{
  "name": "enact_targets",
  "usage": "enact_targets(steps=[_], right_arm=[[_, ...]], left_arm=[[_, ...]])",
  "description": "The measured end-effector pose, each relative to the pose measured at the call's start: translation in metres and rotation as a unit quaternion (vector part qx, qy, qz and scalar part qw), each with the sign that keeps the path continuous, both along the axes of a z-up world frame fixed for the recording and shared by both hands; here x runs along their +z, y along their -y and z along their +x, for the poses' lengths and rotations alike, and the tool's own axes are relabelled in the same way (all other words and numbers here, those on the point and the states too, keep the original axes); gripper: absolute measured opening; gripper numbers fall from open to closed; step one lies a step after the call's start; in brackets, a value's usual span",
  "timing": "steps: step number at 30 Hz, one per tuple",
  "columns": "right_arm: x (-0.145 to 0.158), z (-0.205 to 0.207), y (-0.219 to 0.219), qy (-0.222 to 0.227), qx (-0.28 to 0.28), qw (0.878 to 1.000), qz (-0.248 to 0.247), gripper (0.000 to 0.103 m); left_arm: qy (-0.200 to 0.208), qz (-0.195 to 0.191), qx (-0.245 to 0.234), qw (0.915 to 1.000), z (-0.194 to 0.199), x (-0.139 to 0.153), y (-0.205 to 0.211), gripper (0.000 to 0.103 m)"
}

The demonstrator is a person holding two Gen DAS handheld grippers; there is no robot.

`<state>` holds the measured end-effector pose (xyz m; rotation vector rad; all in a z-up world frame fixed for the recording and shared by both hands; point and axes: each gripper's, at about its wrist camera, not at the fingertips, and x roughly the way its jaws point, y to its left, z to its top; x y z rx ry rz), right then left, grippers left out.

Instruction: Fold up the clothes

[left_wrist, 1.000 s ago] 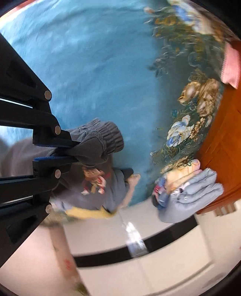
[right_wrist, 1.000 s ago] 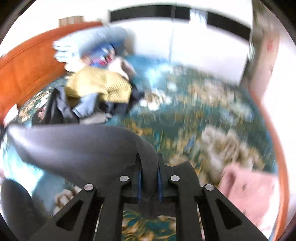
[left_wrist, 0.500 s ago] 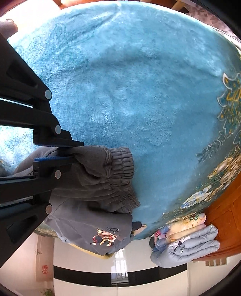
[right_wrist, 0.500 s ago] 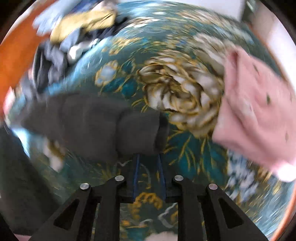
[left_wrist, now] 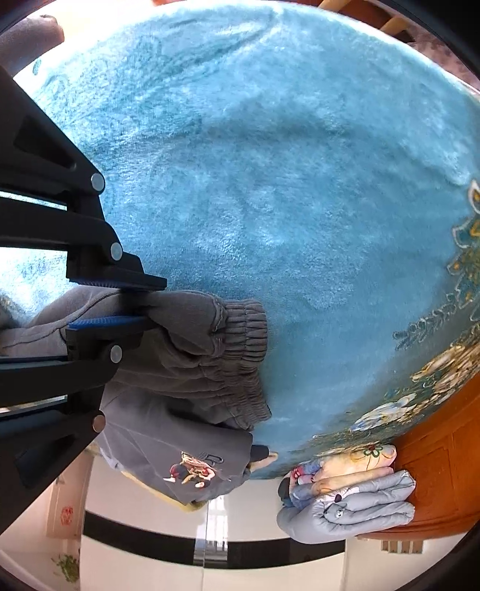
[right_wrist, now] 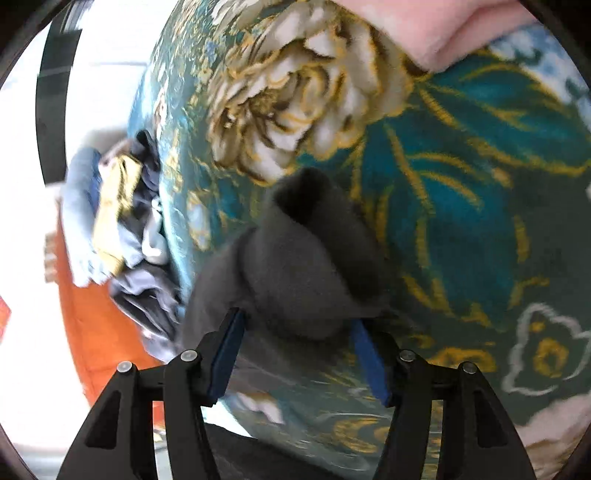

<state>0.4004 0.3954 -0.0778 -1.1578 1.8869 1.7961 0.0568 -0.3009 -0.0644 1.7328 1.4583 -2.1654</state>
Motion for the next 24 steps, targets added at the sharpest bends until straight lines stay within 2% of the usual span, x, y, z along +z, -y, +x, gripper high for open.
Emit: enact_targets(steps=[1,2,5,9,11,12,14,16,18,21,24], right_arm=[[0.002,-0.005,0.000,0.003,-0.003,1.000,0.003,0.045],[0.004,-0.010,0.000,0.006,-0.005,1.000,0.007,0.028],[0.022,-0.025,0.000,0.018,0.012,0.999,0.043,0.015],[0.077,-0.040,-0.001,-0.021,0.059,0.987,0.145,0.013],[0.105,-0.031,0.001,-0.047,0.085,0.977,0.188,0.013],[0.114,-0.025,0.002,-0.054,0.097,0.973,0.203,0.013],[0.111,-0.012,0.010,-0.039,0.129,0.968,0.212,0.013],[0.082,0.001,0.019,0.012,0.155,0.968,0.197,0.013],[0.043,0.015,0.023,0.056,0.145,0.975,0.161,0.013],[0.012,0.027,0.017,0.079,0.120,0.983,0.117,0.013],[0.019,0.015,0.014,0.082,0.134,0.980,0.124,0.013]], left_arm=[[-0.001,-0.009,0.003,1.0000,0.000,0.003,-0.001,0.013],[-0.006,-0.014,0.004,0.9999,0.001,0.008,-0.002,0.011],[-0.032,-0.034,-0.011,0.9988,0.000,0.026,-0.008,0.008],[-0.096,-0.029,-0.028,0.9946,0.004,0.056,-0.009,0.007],[-0.130,-0.025,-0.038,0.9905,0.013,0.068,-0.004,0.007],[-0.136,-0.036,-0.047,0.9890,0.016,0.069,-0.003,0.007],[-0.115,-0.070,-0.067,0.9887,0.023,0.056,-0.002,0.007],[-0.083,-0.067,-0.054,0.9928,0.034,0.033,0.007,0.005],[-0.053,-0.064,-0.040,0.9958,0.044,0.011,0.017,0.005],[-0.042,-0.045,-0.024,0.9978,0.054,-0.003,0.030,0.005],[-0.051,-0.047,-0.021,0.9974,0.054,0.003,0.035,0.004]])
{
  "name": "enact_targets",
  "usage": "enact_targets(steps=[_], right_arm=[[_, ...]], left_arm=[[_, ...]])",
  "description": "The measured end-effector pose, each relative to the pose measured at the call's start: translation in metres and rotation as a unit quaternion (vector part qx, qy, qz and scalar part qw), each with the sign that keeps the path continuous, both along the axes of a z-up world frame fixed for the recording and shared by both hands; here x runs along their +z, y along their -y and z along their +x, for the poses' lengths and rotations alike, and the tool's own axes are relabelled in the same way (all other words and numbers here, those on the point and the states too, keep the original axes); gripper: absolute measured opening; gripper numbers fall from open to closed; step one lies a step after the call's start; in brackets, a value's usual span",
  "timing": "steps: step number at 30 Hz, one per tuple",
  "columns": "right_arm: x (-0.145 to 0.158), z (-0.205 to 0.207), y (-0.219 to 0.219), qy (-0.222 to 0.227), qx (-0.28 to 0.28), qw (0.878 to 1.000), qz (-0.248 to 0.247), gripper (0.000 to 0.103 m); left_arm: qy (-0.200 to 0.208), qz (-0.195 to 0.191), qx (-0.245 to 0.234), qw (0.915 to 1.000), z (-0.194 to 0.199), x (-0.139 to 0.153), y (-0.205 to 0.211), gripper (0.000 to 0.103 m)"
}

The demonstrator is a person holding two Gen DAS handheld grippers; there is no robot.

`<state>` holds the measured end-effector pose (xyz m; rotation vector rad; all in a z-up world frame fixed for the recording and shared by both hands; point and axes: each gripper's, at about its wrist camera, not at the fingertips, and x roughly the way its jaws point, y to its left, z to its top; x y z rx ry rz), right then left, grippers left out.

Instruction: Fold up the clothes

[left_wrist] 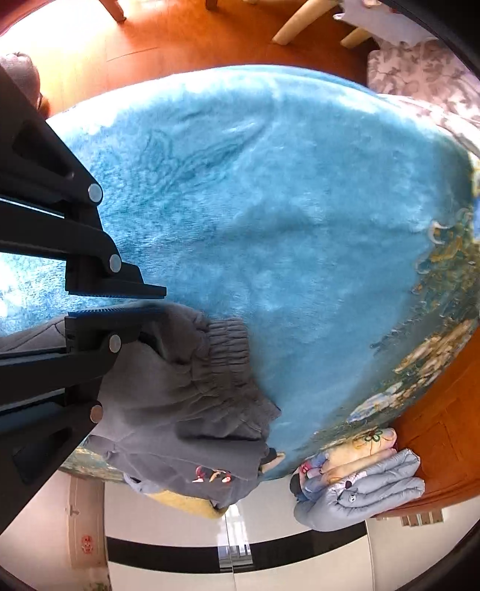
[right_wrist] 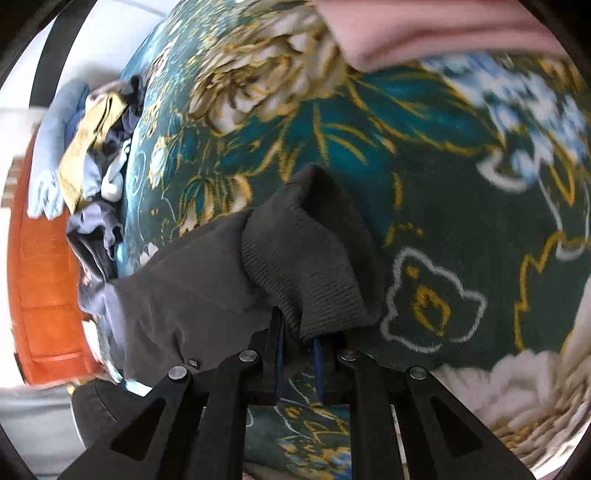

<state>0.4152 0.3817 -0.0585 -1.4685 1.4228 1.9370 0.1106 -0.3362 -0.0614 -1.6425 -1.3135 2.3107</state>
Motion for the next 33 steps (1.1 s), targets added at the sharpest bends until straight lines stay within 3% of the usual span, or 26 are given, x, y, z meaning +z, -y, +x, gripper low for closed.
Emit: enact_targets(steps=[3,7,12,14,15,17,18,19,21,24,33], right_arm=[[0.010,-0.013,-0.005,0.003,0.011,1.000,0.016,0.017],[0.028,-0.021,-0.015,0.008,0.026,0.998,0.048,0.038],[0.070,-0.032,-0.032,-0.008,0.027,0.988,0.149,0.040],[0.077,-0.051,-0.034,-0.036,0.028,0.989,0.142,0.045],[0.078,-0.064,-0.033,-0.052,0.031,0.989,0.133,0.046],[0.069,-0.104,-0.016,-0.076,0.050,0.991,0.099,0.051],[0.064,-0.125,-0.007,-0.089,0.060,0.991,0.081,0.052],[0.059,-0.144,0.002,-0.100,0.070,0.990,0.065,0.053],[0.052,-0.184,0.028,-0.118,0.104,0.987,0.037,0.059],[0.041,-0.247,0.069,-0.143,0.153,0.978,0.000,0.061],[0.017,-0.376,0.129,-0.117,0.231,0.963,0.076,0.062]], left_arm=[[-0.006,0.001,0.004,1.0000,-0.003,0.007,0.005,0.004],[-0.009,-0.004,0.005,0.9999,-0.007,0.017,0.010,0.004],[-0.036,0.003,-0.010,0.9993,-0.022,0.036,-0.004,0.005],[-0.043,0.002,-0.035,0.9985,-0.034,0.045,-0.024,0.006],[-0.042,0.000,-0.045,0.9981,-0.038,0.048,-0.031,0.009],[-0.040,-0.010,-0.069,0.9967,-0.044,0.053,-0.052,0.025],[-0.039,-0.017,-0.078,0.9960,-0.046,0.055,-0.061,0.047],[-0.039,-0.025,-0.087,0.9951,-0.048,0.057,-0.069,0.061],[-0.042,-0.036,-0.103,0.9931,-0.049,0.060,-0.079,0.063],[-0.041,-0.058,-0.119,0.9904,-0.051,0.062,-0.088,0.068],[-0.027,-0.067,-0.107,0.9916,-0.051,0.056,-0.075,0.073]])
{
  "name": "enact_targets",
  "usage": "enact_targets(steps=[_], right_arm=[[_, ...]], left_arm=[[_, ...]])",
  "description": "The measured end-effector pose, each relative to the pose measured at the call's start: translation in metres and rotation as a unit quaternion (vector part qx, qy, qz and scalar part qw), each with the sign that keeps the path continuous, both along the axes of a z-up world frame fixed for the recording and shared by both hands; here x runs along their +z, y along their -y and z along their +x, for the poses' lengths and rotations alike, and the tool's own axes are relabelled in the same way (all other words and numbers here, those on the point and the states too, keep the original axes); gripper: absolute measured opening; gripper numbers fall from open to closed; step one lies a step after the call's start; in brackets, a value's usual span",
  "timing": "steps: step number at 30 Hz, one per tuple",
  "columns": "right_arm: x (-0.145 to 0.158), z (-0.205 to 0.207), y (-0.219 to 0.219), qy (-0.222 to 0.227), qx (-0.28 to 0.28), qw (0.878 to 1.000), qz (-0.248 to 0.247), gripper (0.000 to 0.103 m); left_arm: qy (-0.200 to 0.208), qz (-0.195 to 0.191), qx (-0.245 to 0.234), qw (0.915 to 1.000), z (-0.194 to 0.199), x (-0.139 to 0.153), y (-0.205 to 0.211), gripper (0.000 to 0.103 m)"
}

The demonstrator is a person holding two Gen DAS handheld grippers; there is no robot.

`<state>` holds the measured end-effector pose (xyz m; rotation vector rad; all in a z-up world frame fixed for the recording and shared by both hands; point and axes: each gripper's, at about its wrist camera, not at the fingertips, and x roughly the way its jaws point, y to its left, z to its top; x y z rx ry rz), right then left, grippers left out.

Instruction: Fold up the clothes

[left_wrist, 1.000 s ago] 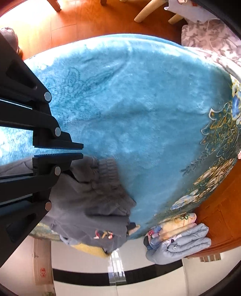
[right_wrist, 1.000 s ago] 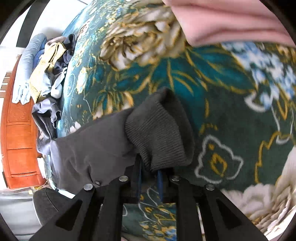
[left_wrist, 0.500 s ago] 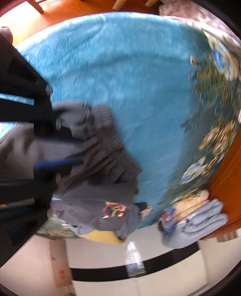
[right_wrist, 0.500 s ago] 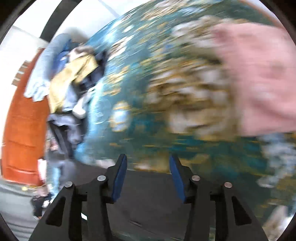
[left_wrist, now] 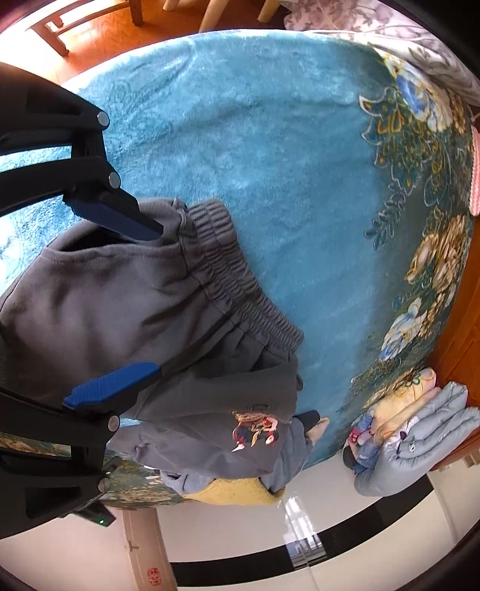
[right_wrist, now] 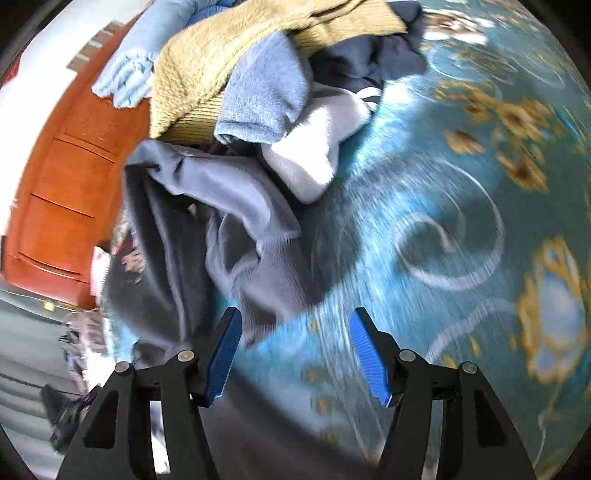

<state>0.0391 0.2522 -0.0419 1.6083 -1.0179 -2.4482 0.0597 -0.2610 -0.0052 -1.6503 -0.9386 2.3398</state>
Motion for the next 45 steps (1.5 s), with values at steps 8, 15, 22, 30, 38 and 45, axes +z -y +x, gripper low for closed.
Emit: enact_targets(steps=[8,15,22,30,38,45], right_arm=[[-0.021,-0.042,0.021,0.018,0.010,0.999,0.030,0.062],[-0.020,-0.047,0.034,0.020,0.004,1.000,0.019,0.036],[0.010,-0.033,0.037,0.015,0.014,1.000,0.023,0.009],[0.116,0.041,-0.035,-0.069,0.017,0.997,0.040,0.007],[0.151,0.131,-0.172,-0.028,-0.092,0.987,0.131,0.007],[0.039,0.150,-0.217,0.121,-0.146,0.973,0.132,0.007]], left_arm=[[0.020,0.017,0.004,0.9997,-0.001,-0.015,-0.001,0.073],[0.033,0.028,0.014,0.9990,0.003,-0.019,-0.003,0.073],[0.022,0.028,0.020,0.9992,0.014,-0.005,0.004,0.073],[0.009,0.030,0.028,0.9991,0.013,0.009,0.013,0.073],[0.009,0.020,0.008,0.9997,-0.019,0.012,-0.003,0.074],[0.038,0.024,-0.008,0.9990,-0.056,0.003,-0.028,0.074]])
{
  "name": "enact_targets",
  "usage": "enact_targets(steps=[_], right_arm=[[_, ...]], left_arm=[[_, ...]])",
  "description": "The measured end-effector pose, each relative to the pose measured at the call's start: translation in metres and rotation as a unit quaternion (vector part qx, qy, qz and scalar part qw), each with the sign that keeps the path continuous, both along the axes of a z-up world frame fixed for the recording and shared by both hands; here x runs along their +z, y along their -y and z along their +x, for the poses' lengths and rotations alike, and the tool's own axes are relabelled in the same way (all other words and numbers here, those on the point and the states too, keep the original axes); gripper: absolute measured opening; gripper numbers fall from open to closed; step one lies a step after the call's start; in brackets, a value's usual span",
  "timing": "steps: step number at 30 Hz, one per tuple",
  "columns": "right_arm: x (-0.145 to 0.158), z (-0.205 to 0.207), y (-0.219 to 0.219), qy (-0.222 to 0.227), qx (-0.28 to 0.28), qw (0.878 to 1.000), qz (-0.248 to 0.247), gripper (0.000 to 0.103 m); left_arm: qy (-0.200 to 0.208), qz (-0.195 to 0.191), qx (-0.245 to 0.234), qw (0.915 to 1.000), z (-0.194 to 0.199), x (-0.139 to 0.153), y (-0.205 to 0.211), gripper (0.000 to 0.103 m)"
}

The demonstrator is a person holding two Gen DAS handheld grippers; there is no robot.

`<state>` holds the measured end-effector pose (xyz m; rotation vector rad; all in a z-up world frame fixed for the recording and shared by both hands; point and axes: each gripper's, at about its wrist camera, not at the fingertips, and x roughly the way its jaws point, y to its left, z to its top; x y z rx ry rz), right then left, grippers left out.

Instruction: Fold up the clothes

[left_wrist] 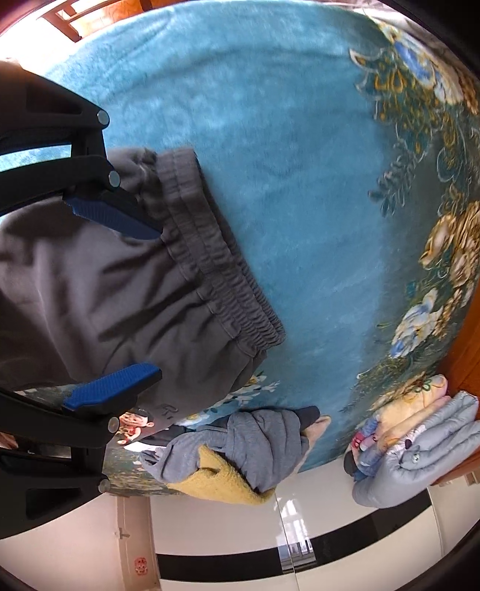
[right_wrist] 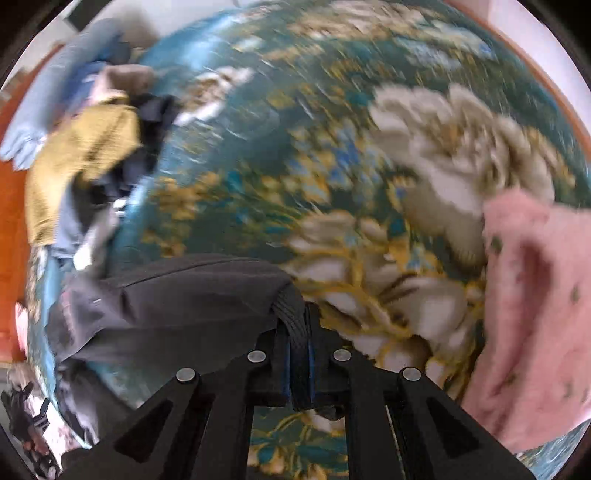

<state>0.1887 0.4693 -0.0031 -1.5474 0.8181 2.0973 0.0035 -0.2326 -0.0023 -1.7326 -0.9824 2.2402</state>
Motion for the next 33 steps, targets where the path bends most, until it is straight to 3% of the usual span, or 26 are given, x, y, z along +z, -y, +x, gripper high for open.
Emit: enact_targets(steps=[3,7,11,13,16,22,29,33], right_arm=[[-0.012,-0.005,-0.003,0.012,0.000,1.000,-0.006,0.008],[0.004,-0.014,0.000,0.021,0.043,0.999,0.011,0.013],[0.026,-0.015,0.006,0.008,0.060,0.996,0.062,0.042],[0.036,-0.018,0.012,-0.009,0.064,0.995,0.079,0.045],[0.038,-0.028,0.024,-0.033,0.073,0.995,0.061,0.046],[0.016,-0.080,0.073,-0.040,0.142,0.989,0.024,0.046],[0.012,-0.129,0.137,-0.041,0.229,0.972,0.045,0.046],[0.006,-0.120,0.184,-0.050,0.310,0.949,0.022,0.046]], left_arm=[[0.002,-0.007,-0.007,0.9999,-0.019,-0.001,-0.007,0.074],[-0.003,-0.029,-0.011,0.9995,-0.048,-0.004,-0.013,0.074],[0.009,-0.043,-0.012,0.9990,-0.076,-0.017,-0.024,0.075],[0.017,-0.062,-0.016,0.9978,-0.089,-0.026,-0.031,0.076],[0.024,-0.084,-0.030,0.9957,-0.105,-0.038,-0.044,0.076],[0.009,-0.130,-0.072,0.9888,-0.122,-0.047,-0.068,0.075],[-0.002,-0.186,-0.094,0.9781,-0.126,-0.046,-0.072,0.074],[0.008,-0.175,-0.084,0.9809,-0.127,-0.052,-0.063,0.074]])
